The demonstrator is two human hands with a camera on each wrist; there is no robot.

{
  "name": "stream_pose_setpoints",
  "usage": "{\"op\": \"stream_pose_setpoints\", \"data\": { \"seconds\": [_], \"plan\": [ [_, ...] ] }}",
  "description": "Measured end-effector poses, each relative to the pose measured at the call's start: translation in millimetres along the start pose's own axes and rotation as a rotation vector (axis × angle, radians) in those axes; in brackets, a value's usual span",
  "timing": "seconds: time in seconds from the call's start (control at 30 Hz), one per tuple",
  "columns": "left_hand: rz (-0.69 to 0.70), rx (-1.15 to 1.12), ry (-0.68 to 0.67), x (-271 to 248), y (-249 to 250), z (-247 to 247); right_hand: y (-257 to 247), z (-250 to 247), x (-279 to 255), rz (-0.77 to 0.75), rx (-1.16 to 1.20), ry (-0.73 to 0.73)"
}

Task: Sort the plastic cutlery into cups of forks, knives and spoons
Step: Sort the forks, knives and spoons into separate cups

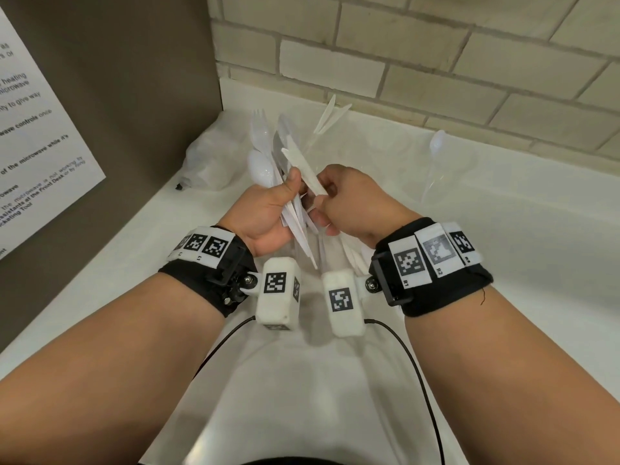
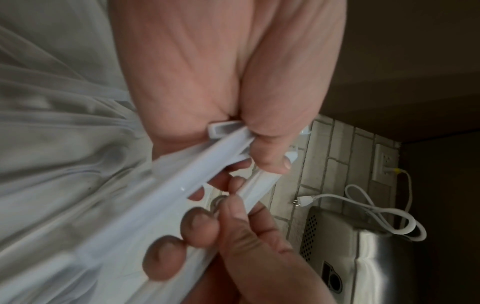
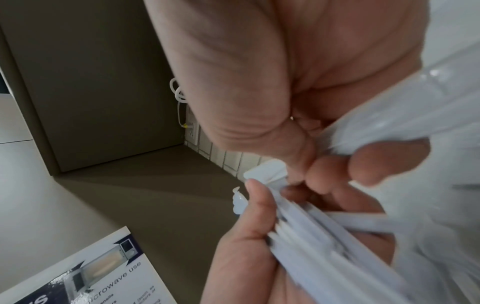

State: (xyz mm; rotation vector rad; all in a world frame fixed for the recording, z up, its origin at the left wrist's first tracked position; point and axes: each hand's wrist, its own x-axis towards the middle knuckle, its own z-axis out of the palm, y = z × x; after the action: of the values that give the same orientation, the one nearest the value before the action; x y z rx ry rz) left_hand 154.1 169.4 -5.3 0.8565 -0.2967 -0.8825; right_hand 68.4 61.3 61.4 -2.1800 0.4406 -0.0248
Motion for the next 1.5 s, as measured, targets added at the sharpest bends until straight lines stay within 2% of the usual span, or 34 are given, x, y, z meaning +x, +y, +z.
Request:
{"op": "stream_pose_setpoints", "data": {
  "seconds": [0.07, 0.13, 0.27, 0.4, 0.53, 0.63, 0.73, 0.97, 1.1, 1.5],
  "plan": [
    [0.002, -0.027, 0.064, 0.2, 0.7, -0.3, -0.7, -2.1, 2.2, -0.028, 0.03, 0.074],
    [-0.017, -0.039, 0.062, -0.5, 0.5, -0.6, -4.0, -4.7, 4.7, -0.068, 0.083, 0.152],
    [-0.027, 0.043, -0.078, -3.0, -0.1, 2.2, -14.7, -7.5, 7.7, -0.177, 0.134, 0.213],
    [-0.055, 0.043, -0.201, -2.3, -0.3, -3.6, -16.9, -7.9, 9.8, -0.199, 0.077, 0.216],
    [-0.074, 0.04, -0.255, -1.8, -1.1, -7.4, -15.7, -6.8, 11.0, -0.241, 0.069, 0.253],
    [-0.071, 0.032, -0.272, -3.5, -0.5, -3.6, -16.2, -5.0, 12.6, -0.24, -0.062, 0.294],
    [-0.061, 0.068, -0.261, -6.6, 1.5, 0.0, -17.6, -7.0, 11.8, -0.251, -0.236, 0.259],
    [-0.002, 0.174, -0.192, -8.2, -0.6, 3.0, -18.0, -7.6, 12.1, -0.241, -0.269, 0.219],
    [-0.025, 0.169, -0.229, -11.3, -0.5, 2.9, -16.0, -8.3, 12.1, -0.19, -0.173, 0.191],
    [-0.044, 0.162, -0.175, -11.7, 0.5, 1.0, -11.2, 0.4, 7.1, -0.056, 0.055, 0.1]
  ]
}}
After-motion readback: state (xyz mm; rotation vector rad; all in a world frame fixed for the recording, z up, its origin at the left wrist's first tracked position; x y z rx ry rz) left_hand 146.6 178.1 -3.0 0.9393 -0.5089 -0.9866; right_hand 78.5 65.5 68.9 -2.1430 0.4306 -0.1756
